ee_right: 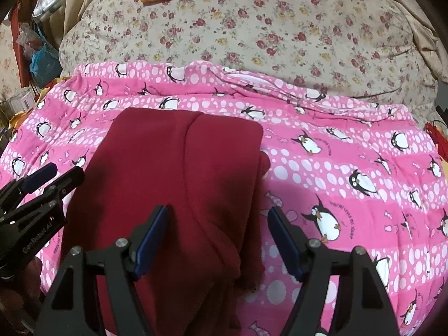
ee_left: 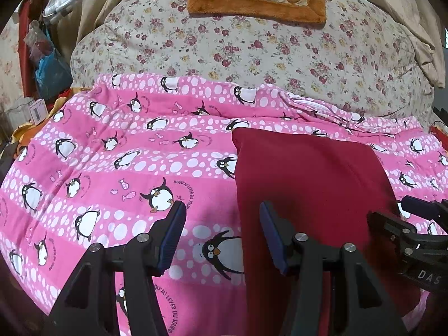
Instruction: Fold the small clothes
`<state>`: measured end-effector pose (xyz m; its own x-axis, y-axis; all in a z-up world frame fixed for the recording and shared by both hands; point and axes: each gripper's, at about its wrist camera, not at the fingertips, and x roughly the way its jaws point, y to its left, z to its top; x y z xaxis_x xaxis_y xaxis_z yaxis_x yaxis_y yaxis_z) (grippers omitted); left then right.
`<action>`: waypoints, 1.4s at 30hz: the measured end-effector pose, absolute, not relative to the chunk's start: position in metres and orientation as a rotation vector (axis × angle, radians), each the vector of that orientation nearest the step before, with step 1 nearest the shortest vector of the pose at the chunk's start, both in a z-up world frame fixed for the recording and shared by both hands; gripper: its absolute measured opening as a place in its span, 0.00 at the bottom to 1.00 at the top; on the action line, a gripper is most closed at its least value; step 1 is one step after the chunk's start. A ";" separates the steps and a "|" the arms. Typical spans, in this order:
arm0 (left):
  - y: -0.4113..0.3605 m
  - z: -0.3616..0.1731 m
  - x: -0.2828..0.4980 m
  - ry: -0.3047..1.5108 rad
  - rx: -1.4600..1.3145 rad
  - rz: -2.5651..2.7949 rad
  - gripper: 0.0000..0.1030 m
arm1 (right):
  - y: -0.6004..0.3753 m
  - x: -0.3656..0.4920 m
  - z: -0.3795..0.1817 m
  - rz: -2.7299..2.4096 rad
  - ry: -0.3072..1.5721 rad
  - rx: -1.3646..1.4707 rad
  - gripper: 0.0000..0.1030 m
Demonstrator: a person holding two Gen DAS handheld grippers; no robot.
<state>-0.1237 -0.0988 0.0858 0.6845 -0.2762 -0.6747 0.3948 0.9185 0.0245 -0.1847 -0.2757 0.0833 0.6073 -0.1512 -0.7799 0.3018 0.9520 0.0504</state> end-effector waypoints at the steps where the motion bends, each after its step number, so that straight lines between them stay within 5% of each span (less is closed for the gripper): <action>1: -0.099 0.086 -0.124 0.725 0.175 -0.378 0.32 | -0.276 -0.185 0.083 -0.263 0.881 0.186 0.75; 42: -0.105 0.087 -0.125 0.726 0.177 -0.389 0.32 | -0.274 -0.183 0.085 -0.264 0.882 0.208 0.77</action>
